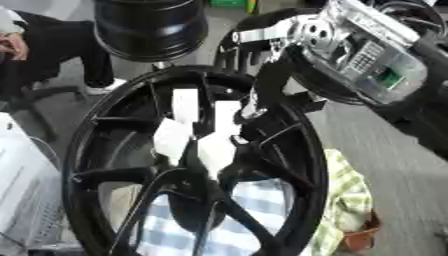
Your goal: Pull the pin out of the wheel hub.
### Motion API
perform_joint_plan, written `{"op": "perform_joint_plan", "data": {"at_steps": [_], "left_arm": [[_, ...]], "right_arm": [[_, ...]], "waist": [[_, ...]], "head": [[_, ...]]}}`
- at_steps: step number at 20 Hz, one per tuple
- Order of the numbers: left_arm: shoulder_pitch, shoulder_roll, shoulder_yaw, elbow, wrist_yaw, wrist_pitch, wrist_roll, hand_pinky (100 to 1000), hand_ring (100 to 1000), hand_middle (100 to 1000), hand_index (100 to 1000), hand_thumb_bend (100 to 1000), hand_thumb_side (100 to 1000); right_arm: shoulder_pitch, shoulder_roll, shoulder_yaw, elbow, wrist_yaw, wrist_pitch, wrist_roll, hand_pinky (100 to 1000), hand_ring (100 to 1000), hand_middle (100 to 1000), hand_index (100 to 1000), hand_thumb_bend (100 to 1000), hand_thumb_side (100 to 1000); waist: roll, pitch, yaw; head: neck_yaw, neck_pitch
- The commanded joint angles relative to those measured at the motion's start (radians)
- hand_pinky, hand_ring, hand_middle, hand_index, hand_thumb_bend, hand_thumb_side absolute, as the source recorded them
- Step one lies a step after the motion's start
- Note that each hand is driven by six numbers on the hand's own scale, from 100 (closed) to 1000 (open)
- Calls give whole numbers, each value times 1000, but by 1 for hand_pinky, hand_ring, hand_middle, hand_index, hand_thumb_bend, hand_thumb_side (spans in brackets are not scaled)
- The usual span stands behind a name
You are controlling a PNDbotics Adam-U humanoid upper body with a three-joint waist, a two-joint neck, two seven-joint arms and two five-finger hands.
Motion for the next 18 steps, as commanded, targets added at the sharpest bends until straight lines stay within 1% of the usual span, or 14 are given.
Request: {"op": "perform_joint_plan", "data": {"at_steps": [1, 10, 18], "left_arm": [[-7, 12, 0, -16, 0, 0, -2, 786, 773, 656, 819, 157, 566], [-7, 9, -1, -16, 0, 1, -5, 786, 773, 657, 818, 154, 569], [-7, 6, -2, -16, -1, 1, -11, 787, 774, 658, 818, 151, 572]], "right_arm": [[-14, -3, -7, 7, -5, 29, 7, 802, 732, 672, 781, 582, 126], [0, 18, 2, 17, -18, 55, -12, 793, 711, 634, 753, 567, 107], [28, 25, 6, 30, -34, 80, -23, 788, 706, 627, 748, 565, 102]], "waist": [[5, -14, 1], [6, -11, 2], [6, -8, 5]], "head": [[1, -5], [0, -9], [1, -11]]}}
